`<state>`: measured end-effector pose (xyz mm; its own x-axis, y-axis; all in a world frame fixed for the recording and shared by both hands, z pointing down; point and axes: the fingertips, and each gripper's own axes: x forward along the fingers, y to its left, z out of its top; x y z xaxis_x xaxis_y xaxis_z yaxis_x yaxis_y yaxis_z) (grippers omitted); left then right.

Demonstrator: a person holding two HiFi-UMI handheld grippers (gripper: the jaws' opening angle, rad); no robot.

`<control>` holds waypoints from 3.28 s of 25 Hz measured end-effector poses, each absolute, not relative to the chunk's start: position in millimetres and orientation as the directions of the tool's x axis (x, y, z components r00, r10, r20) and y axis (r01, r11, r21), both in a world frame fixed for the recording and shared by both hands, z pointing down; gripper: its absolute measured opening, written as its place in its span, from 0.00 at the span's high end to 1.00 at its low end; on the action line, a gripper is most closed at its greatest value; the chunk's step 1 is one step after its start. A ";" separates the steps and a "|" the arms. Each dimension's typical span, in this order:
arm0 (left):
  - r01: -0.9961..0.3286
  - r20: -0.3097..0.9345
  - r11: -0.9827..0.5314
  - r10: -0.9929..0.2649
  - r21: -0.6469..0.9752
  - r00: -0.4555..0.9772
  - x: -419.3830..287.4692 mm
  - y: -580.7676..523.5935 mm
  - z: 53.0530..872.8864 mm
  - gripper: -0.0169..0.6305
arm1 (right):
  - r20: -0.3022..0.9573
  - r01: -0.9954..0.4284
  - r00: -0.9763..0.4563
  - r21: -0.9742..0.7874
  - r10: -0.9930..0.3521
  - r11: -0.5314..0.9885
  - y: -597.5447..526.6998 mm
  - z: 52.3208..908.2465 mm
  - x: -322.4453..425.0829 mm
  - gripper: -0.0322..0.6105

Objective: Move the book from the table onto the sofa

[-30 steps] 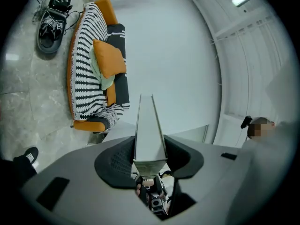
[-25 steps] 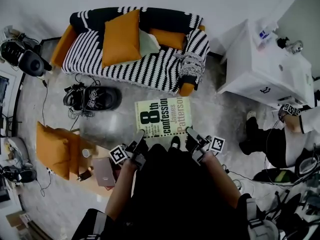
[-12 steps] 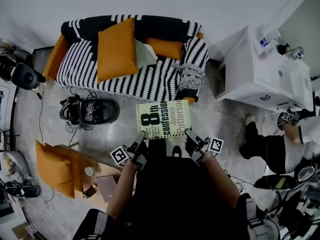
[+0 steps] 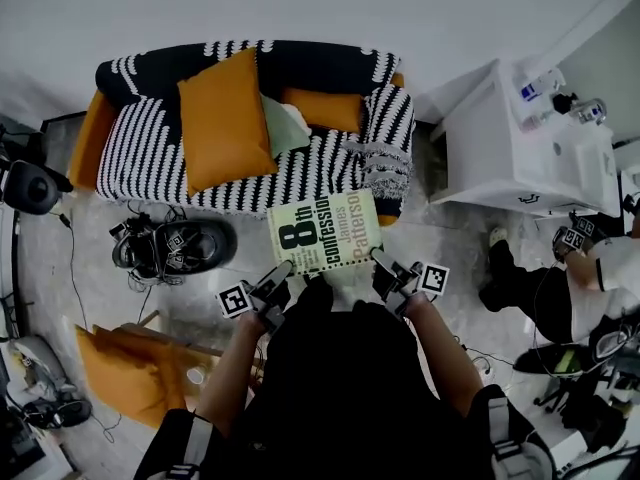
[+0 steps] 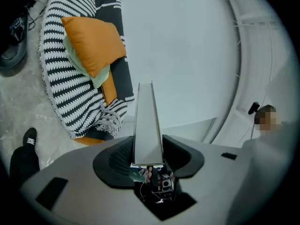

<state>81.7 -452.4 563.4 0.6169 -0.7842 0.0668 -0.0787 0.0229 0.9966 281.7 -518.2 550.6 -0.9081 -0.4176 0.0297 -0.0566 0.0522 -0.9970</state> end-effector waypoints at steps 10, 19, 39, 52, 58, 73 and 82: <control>-0.028 0.035 0.022 -0.767 0.999 0.641 60.1 -488.0 561.6 0.69 | 0.037 -0.065 -0.835 -0.997 -0.548 0.032 -575.3 555.0 256.0 0.68; 0.018 -0.031 -0.027 -0.640 0.999 0.768 114.1 -500.4 542.3 0.70 | -0.062 0.049 -0.766 -0.998 -0.640 0.039 -648.5 538.3 239.5 0.68; -0.150 -0.007 -0.146 -0.742 0.978 0.671 92.8 -580.0 523.3 0.44 | -0.135 0.123 -0.982 -0.988 -0.131 0.097 -691.4 530.8 217.2 0.70; -0.190 0.062 -0.136 -0.634 0.972 0.771 95.9 -604.7 537.3 0.70 | -0.111 0.129 -0.981 -0.985 0.157 0.113 -673.8 528.0 175.7 0.70; -0.068 -0.040 -0.135 -0.669 0.988 0.742 76.7 -607.5 538.9 0.71 | -0.045 0.034 -0.993 -0.995 -0.109 0.095 -685.0 539.2 178.0 0.57; 0.068 -0.103 -0.077 -0.699 0.995 0.708 52.9 -620.4 568.3 0.71 | -0.001 -0.011 -0.954 -0.999 -0.300 0.040 -670.7 568.8 172.4 0.69; -0.137 0.144 0.047 -0.421 0.989 0.896 73.4 -601.7 697.2 0.70 | 0.152 -0.156 -0.964 -0.988 -0.217 0.002 -676.6 681.7 174.0 0.69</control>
<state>73.4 -601.7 697.2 0.8956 -0.4207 0.1445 -0.1375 0.0471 0.9894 174.0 -676.6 681.7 -0.9643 -0.2171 0.1520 -0.1561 0.0019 -0.9877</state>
